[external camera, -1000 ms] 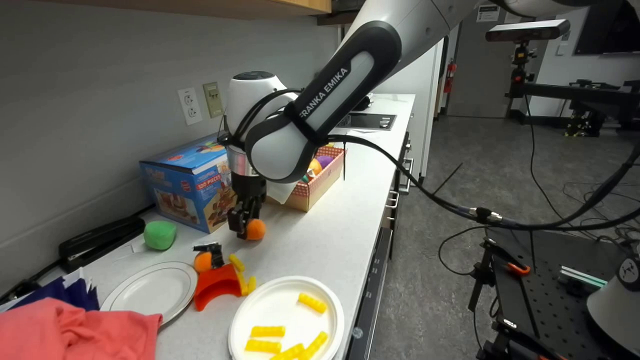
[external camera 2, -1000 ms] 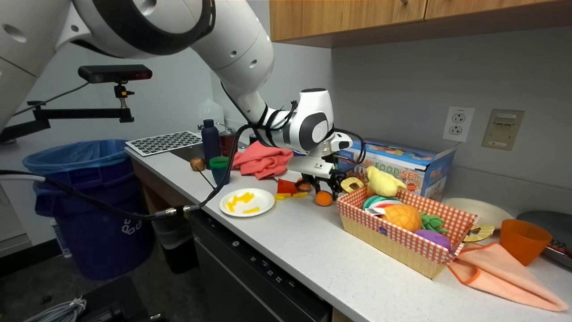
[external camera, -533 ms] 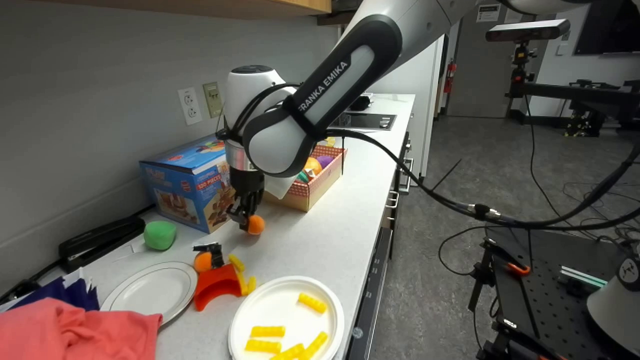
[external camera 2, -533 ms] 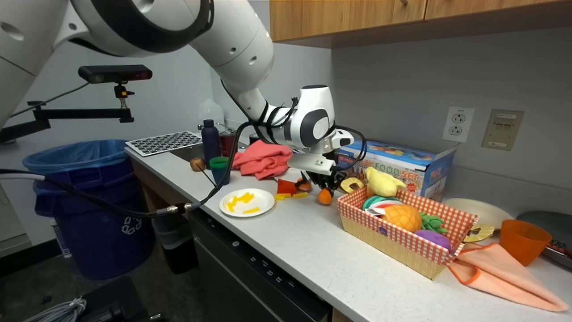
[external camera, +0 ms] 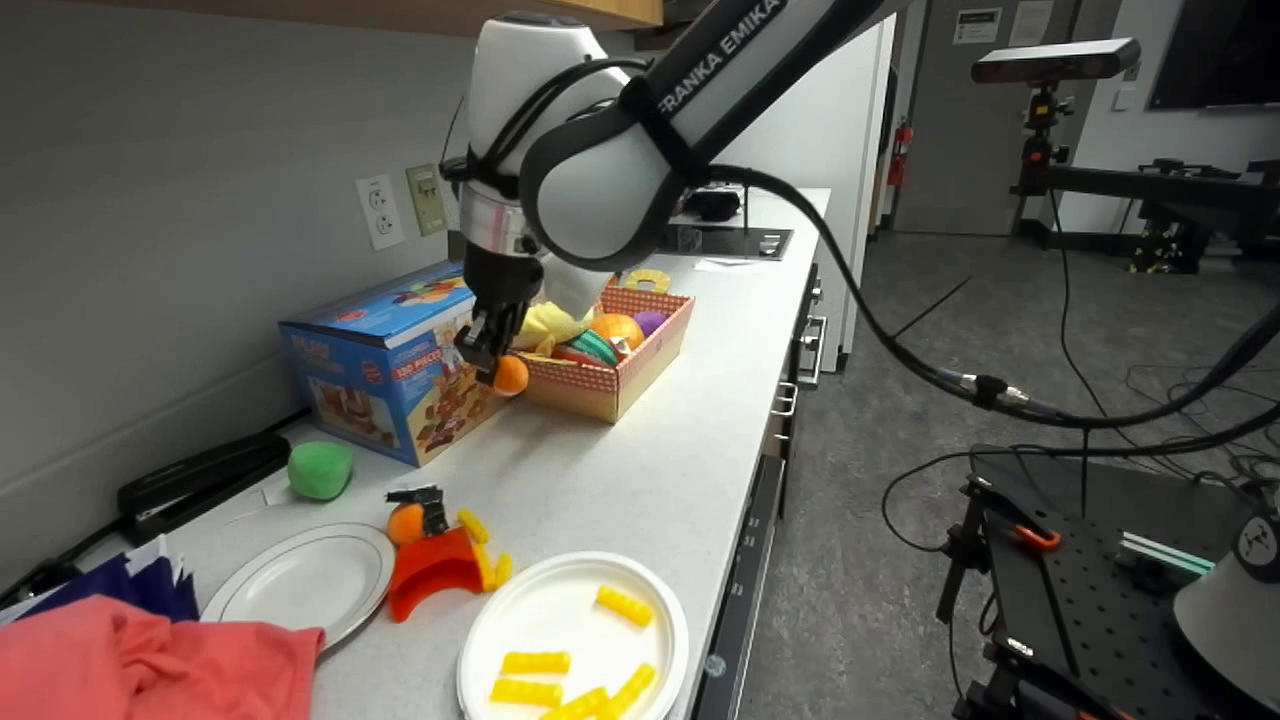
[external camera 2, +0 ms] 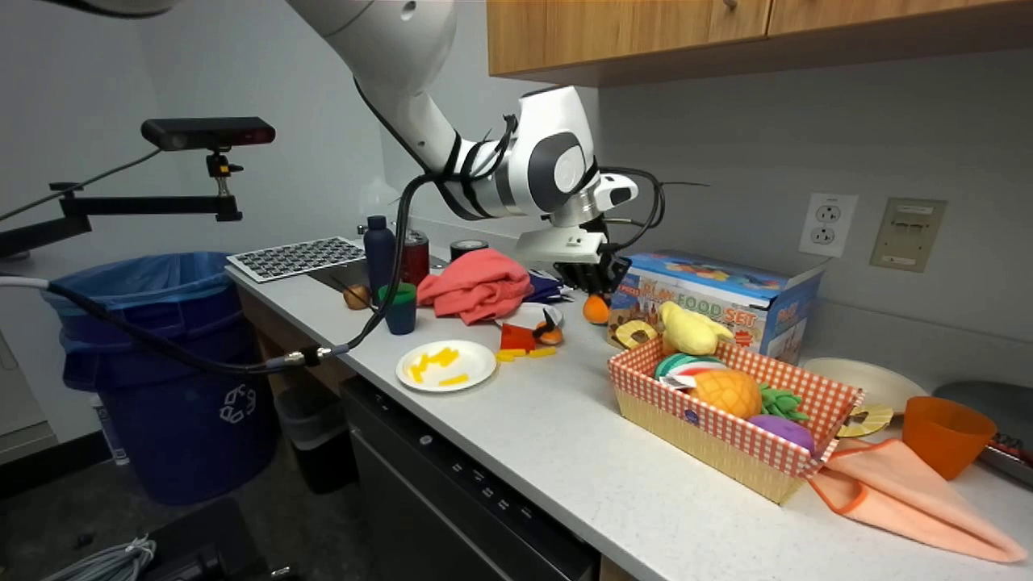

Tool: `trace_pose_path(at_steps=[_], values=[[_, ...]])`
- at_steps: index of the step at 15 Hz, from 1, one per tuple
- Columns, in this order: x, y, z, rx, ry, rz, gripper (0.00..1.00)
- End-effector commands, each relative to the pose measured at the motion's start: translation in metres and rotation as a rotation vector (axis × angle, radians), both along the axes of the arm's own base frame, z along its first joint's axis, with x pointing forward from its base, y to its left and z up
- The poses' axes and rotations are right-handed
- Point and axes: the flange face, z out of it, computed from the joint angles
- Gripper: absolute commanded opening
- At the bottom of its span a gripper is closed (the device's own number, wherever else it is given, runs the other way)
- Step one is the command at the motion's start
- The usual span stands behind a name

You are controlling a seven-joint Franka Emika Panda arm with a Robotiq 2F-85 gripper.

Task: Put the pineapple, cherry, watermelon, eggplant, banana and orange plushies in the box

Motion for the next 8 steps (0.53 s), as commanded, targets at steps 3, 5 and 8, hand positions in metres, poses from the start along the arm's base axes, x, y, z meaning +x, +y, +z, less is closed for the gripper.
trace_pose_path(at_steps=[3,5,8], values=[[-0.053,-0.046,0.042,-0.016,-0.097,-0.132,0.04],[-0.066,-0.067,0.05,-0.031,-0.13,-0.192,0.04],[-0.08,-0.096,0.051,-0.063,-0.157,-0.289,0.04]])
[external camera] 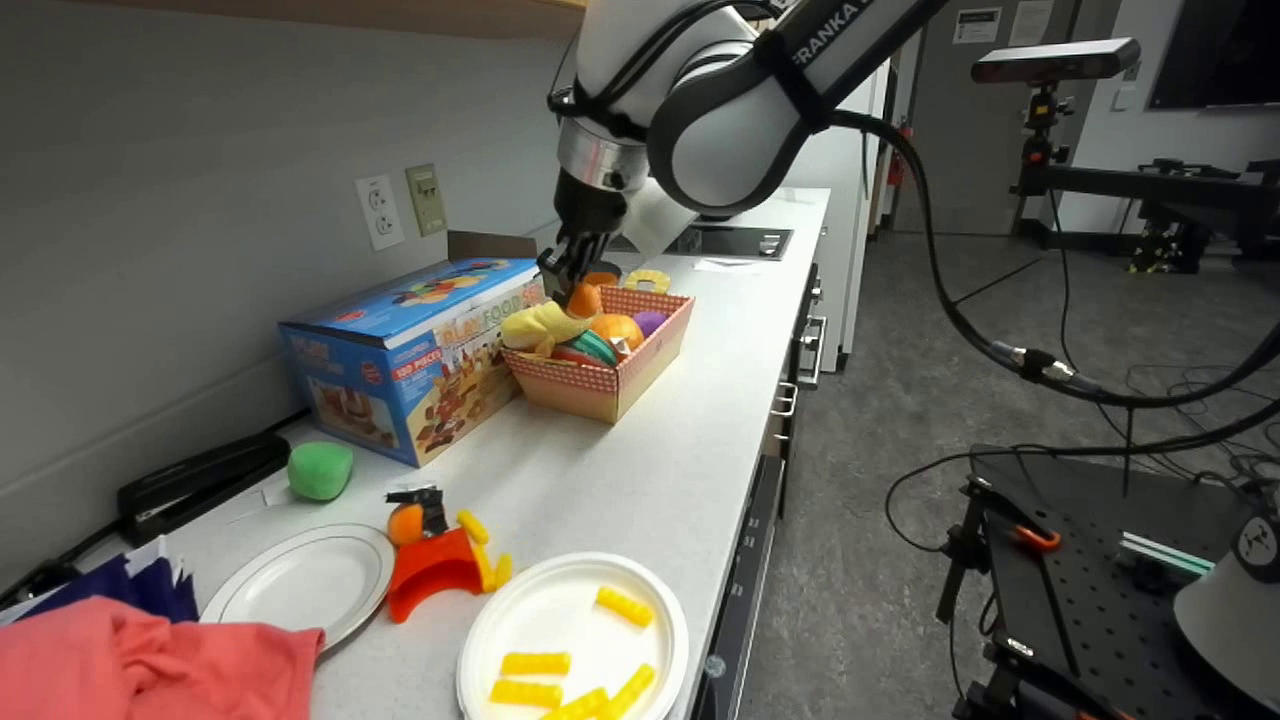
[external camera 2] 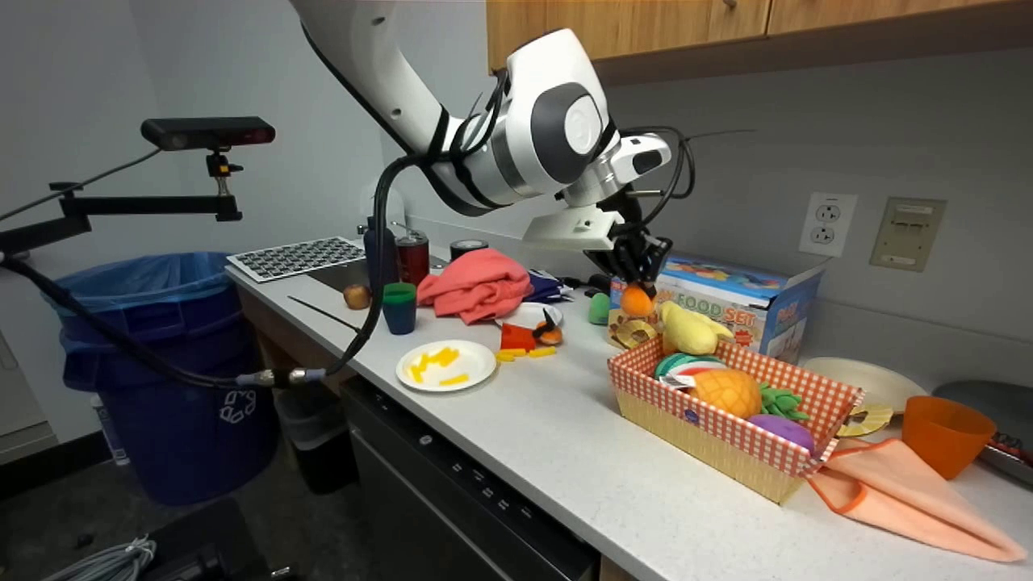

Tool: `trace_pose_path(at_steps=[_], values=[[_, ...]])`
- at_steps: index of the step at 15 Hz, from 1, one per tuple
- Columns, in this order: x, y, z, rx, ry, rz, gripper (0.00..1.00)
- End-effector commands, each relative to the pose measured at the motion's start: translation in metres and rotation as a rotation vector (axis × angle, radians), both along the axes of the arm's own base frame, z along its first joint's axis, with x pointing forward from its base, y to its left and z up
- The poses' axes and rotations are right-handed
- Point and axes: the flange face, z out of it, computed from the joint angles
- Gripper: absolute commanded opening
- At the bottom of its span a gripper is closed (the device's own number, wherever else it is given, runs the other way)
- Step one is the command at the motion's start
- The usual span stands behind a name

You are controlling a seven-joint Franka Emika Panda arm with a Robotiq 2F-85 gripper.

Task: Put the pineapple, cherry, watermelon, eggplant, banana and orange plushies in the box

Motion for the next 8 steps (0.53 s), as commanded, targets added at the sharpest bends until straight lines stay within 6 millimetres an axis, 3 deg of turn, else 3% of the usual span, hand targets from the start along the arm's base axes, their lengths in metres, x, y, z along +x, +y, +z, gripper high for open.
trace_pose_path(at_steps=[1,3,8], values=[[-0.026,-0.022,0.004,-0.023,-0.043,-0.094,0.41],[-0.03,-0.028,0.0,-0.03,-0.063,-0.114,0.49],[-0.025,-0.025,-0.025,-0.058,-0.103,-0.096,0.87]])
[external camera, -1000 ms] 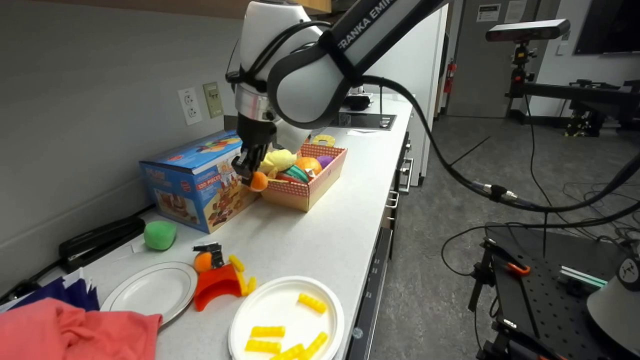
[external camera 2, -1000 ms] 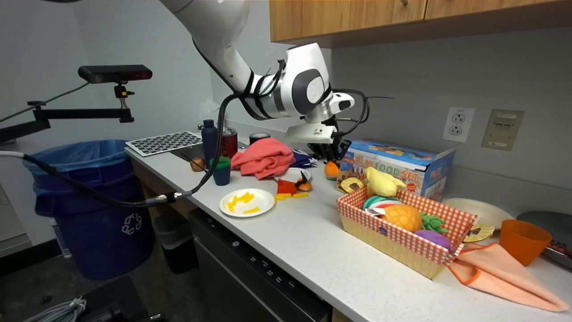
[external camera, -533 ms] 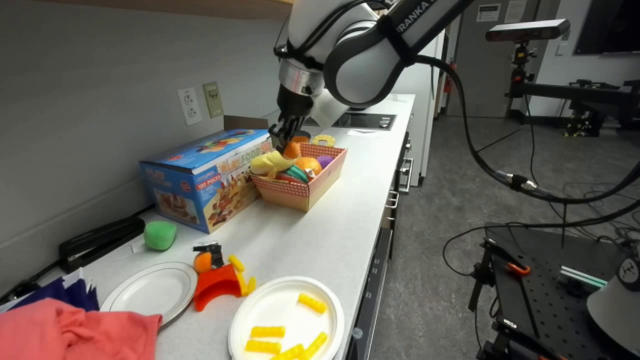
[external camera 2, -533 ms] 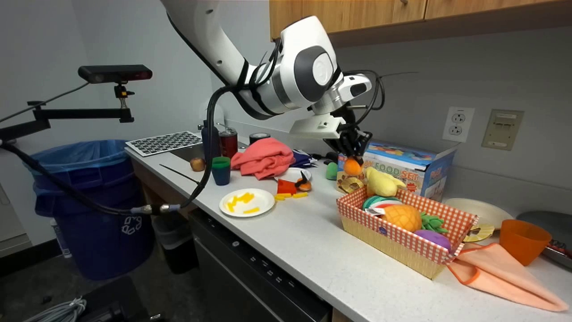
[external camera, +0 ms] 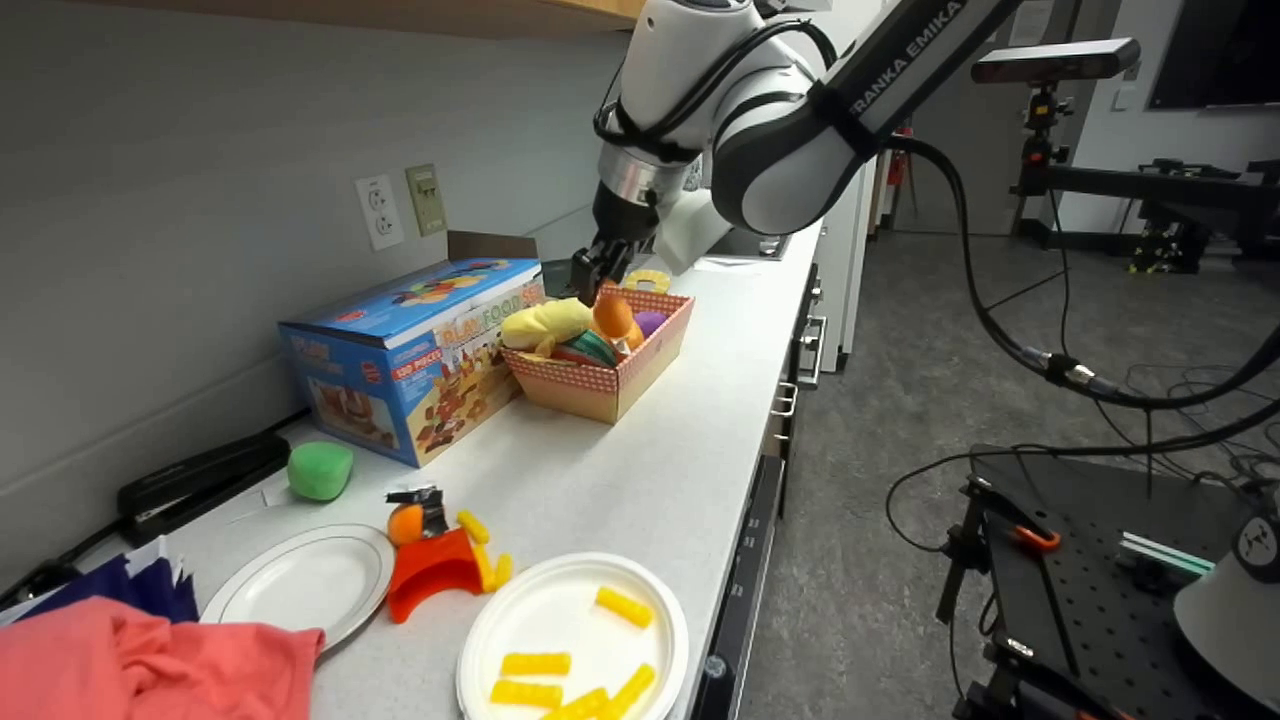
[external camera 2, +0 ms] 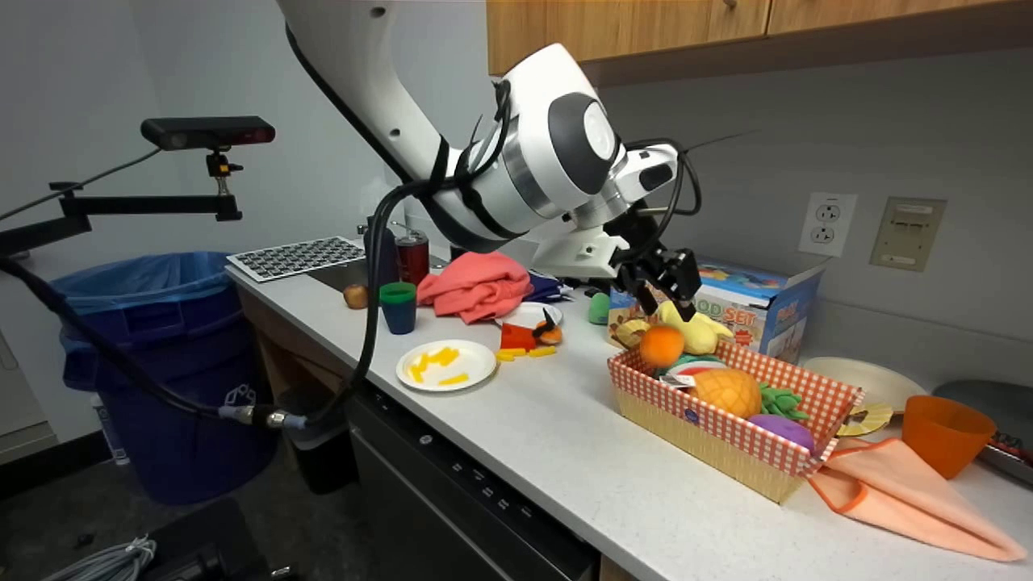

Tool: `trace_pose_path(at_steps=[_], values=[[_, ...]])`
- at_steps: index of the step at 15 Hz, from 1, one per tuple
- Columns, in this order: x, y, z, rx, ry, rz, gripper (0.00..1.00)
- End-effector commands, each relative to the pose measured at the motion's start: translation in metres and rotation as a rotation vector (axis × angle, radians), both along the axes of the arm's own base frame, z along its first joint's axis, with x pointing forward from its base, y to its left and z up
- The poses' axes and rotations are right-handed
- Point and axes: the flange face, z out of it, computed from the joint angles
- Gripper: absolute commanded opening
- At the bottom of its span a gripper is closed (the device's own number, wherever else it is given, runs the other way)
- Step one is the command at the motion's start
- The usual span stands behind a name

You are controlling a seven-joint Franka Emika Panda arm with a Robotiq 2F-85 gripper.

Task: Put the pineapple, cherry, watermelon, eggplant, banana and orange plushies in the box

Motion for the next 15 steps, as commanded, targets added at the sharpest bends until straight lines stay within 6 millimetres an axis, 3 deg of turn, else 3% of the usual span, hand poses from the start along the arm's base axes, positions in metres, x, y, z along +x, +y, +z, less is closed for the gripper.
trace_pose_path(at_steps=[1,3,8,11,12,15], values=[[-0.001,0.008,-0.009,-0.013,-0.043,0.017,0.95],[-0.002,0.013,-0.009,-0.019,-0.061,0.026,1.0],[-0.012,0.028,-0.006,-0.006,-0.092,0.048,1.0],[-0.028,0.037,-0.012,0.001,-0.069,0.086,1.0],[-0.01,0.031,-0.015,-0.011,-0.063,0.063,1.0],[-0.019,0.034,-0.019,-0.003,-0.053,0.072,1.0]])
